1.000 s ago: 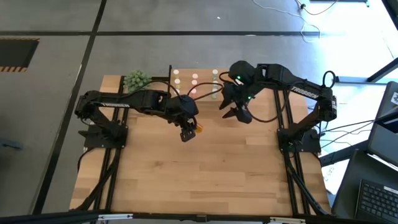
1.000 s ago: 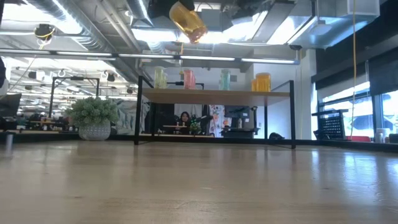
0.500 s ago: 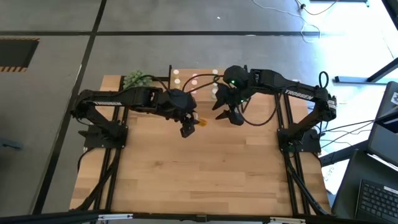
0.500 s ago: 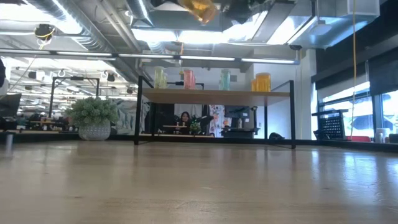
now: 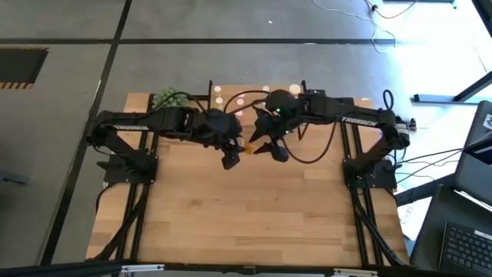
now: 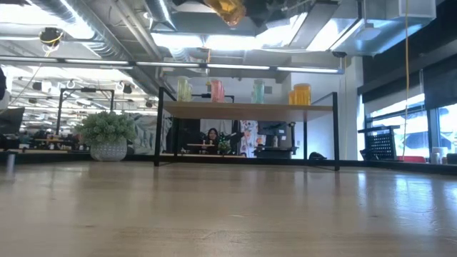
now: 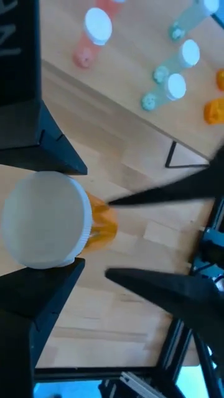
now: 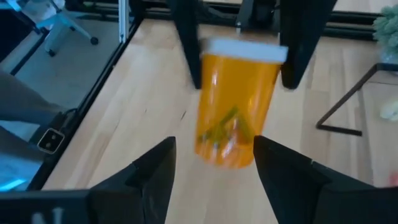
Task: Pick and place medicine bottles onto shelf by color
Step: Put the orange pill bottle on the shelf aligned with the other orange pill bottles
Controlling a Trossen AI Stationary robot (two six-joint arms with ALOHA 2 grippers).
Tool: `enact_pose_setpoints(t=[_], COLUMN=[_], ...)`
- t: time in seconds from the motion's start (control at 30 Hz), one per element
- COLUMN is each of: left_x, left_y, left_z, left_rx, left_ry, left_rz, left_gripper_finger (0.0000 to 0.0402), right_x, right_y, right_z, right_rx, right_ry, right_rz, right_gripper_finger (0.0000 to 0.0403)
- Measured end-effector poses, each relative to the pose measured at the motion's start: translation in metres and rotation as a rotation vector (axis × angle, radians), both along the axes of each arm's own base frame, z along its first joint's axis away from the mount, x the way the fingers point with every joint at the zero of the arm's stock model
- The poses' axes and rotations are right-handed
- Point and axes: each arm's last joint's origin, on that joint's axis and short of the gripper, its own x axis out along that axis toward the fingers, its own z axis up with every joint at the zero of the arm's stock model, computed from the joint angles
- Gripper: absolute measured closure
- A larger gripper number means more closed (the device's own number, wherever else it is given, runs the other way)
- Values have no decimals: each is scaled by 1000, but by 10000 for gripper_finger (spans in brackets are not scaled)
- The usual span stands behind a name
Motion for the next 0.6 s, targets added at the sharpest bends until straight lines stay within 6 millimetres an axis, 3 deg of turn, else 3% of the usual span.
enact_pose_setpoints(t=[0.2,0.6], left_x=[1,2], left_y=[0,0], left_z=[1,3], left_rx=[4,11], left_ry=[-12,-27], left_rz=[-4,-6], left_gripper_finger=[203,203], right_x=[12,14], right_y=[1,1], right_z=[-7,-5], right_rx=[-5,13], right_ry=[-20,-41], right_rz=[4,-7], right_gripper_finger=[185,185])
